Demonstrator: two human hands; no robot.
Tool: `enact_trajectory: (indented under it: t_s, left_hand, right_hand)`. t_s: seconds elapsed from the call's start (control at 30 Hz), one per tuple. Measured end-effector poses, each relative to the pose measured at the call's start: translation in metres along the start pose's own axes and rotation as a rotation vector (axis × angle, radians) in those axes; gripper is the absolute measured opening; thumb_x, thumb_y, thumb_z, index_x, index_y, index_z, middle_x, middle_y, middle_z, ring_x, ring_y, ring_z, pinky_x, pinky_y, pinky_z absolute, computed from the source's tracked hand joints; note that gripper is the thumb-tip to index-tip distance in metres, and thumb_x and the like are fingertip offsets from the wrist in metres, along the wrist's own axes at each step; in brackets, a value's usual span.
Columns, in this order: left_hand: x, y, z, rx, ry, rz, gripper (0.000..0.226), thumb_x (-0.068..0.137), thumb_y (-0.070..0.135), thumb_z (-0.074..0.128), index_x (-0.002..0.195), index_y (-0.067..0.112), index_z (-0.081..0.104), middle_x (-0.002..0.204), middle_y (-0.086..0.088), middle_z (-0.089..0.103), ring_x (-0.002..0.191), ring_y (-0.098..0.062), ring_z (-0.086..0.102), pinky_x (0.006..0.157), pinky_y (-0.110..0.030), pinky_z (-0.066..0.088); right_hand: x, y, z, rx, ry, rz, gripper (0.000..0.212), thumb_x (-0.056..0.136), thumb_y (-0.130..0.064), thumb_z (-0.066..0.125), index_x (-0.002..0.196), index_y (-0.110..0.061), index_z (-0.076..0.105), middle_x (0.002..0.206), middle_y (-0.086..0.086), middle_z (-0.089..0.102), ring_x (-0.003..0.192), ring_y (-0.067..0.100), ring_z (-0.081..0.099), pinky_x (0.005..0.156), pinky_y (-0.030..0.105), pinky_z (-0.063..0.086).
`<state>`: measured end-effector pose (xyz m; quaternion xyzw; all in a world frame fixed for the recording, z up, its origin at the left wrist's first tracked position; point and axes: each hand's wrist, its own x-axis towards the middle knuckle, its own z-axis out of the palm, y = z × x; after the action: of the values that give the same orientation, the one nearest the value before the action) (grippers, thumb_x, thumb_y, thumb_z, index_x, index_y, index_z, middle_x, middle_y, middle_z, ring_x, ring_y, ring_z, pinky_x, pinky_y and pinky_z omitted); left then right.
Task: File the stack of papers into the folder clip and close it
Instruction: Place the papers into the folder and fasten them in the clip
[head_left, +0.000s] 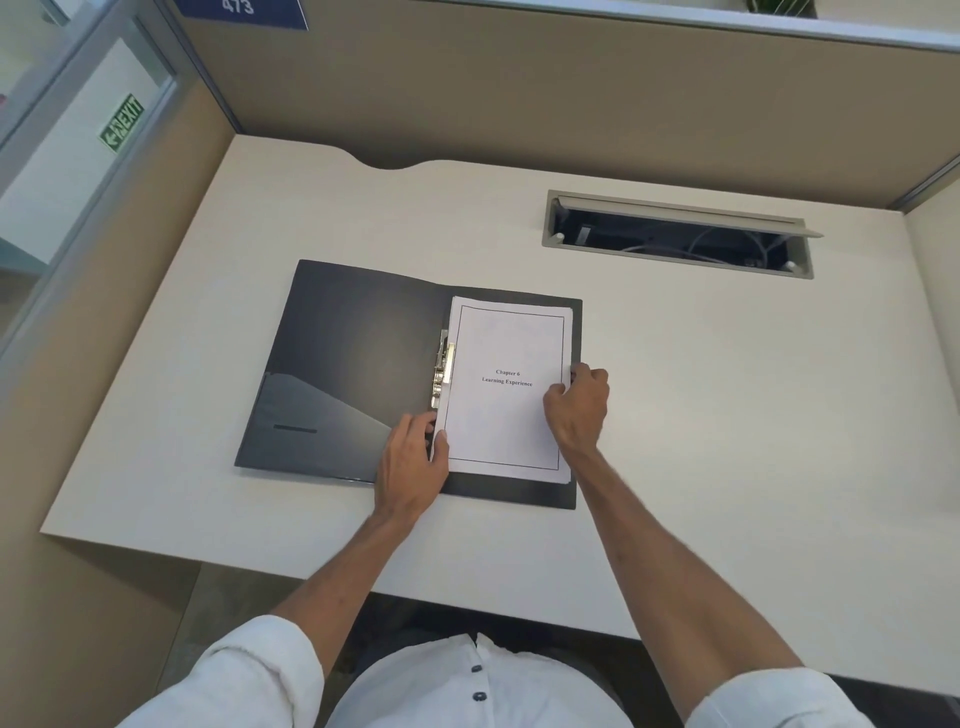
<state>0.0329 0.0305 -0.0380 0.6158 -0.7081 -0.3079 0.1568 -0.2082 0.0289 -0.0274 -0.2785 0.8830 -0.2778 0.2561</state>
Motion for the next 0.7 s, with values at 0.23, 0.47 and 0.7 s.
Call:
enact_trajectory:
  t_s: [0.23,0.47,0.7]
  left_hand:
    - [-0.0037,-0.0020,-0.0010,0.036,-0.026,0.037,0.033,0.111,0.021,0.058,0.142,0.013,0.068,0.121,-0.005,0.067,0.109,-0.027,0.067,0.097,-0.047,0.062]
    - [-0.0054,-0.0055,-0.0002,0.036,-0.016,0.046,0.032,0.111,0.019,0.058,0.140,0.011,0.070,0.118,-0.006,0.067,0.108,-0.028,0.066,0.095,-0.047,0.063]
    - [-0.0035,-0.0065,-0.0009,0.017,-0.034,0.030,0.033,0.111,0.019,0.058,0.140,0.012,0.070,0.117,-0.006,0.067,0.104,-0.027,0.068,0.094,-0.048,0.063]
  right_hand:
    - [0.0011,-0.0001,-0.0054,-0.017,-0.033,-0.031,0.042,0.101,-0.004,0.054,0.142,-0.001,0.060,0.142,0.015,0.051,0.135,0.037,0.054,0.101,0.043,0.050]
    - [-0.0011,0.0006,-0.0056,-0.006,-0.028,0.013,0.038,0.100,-0.005,0.054,0.137,0.001,0.062,0.140,0.016,0.052,0.129,0.039,0.058,0.099,0.043,0.052]
    - [-0.0044,0.0011,-0.0055,-0.010,-0.034,0.019,0.041,0.099,-0.004,0.055,0.140,0.001,0.062,0.141,0.017,0.053,0.128,0.040,0.061,0.102,0.044,0.053]
